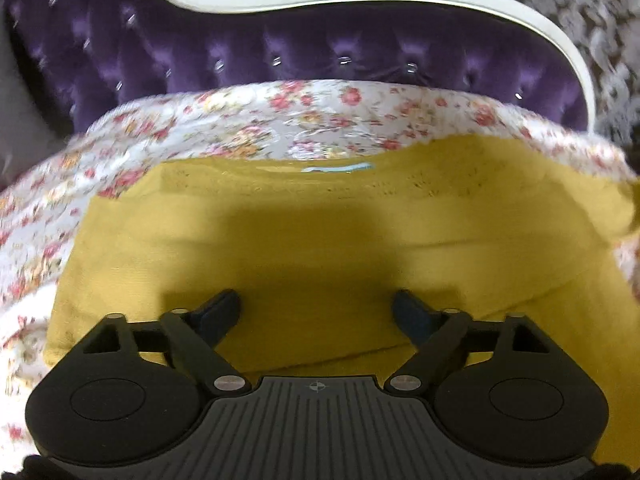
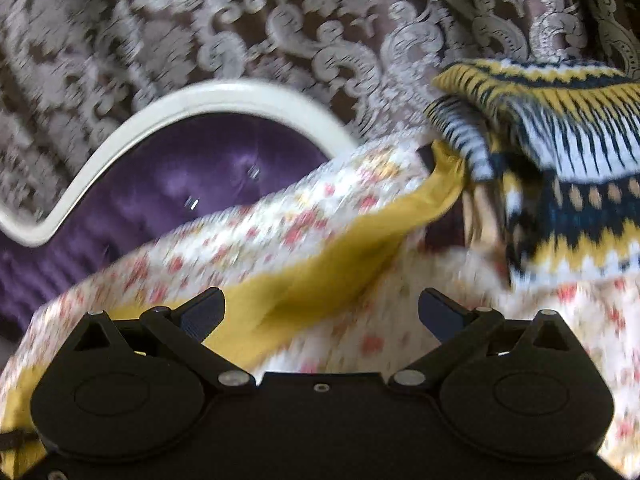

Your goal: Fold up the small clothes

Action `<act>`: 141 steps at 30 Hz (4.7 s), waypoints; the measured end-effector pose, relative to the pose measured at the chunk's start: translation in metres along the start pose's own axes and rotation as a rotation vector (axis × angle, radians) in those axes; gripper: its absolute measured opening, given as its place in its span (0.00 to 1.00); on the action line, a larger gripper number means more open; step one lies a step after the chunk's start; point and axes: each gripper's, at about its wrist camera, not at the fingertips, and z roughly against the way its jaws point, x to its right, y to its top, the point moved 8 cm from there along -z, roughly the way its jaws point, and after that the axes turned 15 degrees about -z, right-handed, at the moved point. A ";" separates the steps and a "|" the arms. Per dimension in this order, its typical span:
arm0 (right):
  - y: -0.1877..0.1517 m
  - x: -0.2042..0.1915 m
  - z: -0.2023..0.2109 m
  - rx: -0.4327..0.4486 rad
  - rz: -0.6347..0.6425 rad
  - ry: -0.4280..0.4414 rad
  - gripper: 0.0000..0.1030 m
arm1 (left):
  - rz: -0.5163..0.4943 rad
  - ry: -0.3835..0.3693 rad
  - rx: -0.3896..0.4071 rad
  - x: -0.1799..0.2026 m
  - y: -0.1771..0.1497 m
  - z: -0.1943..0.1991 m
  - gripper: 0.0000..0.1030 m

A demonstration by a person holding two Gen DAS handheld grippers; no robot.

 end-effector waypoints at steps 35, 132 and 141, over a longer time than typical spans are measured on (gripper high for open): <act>0.091 -0.041 0.004 0.169 -0.029 -0.128 0.10 | 0.106 -0.124 0.035 -0.006 0.001 0.011 0.88; -0.288 -0.219 0.037 -0.313 0.778 0.282 1.00 | 0.357 -0.495 -0.038 0.016 0.060 -0.022 0.78; -0.288 -0.219 0.038 -0.311 0.778 0.282 1.00 | 0.408 -0.557 -0.065 0.014 0.059 -0.032 0.28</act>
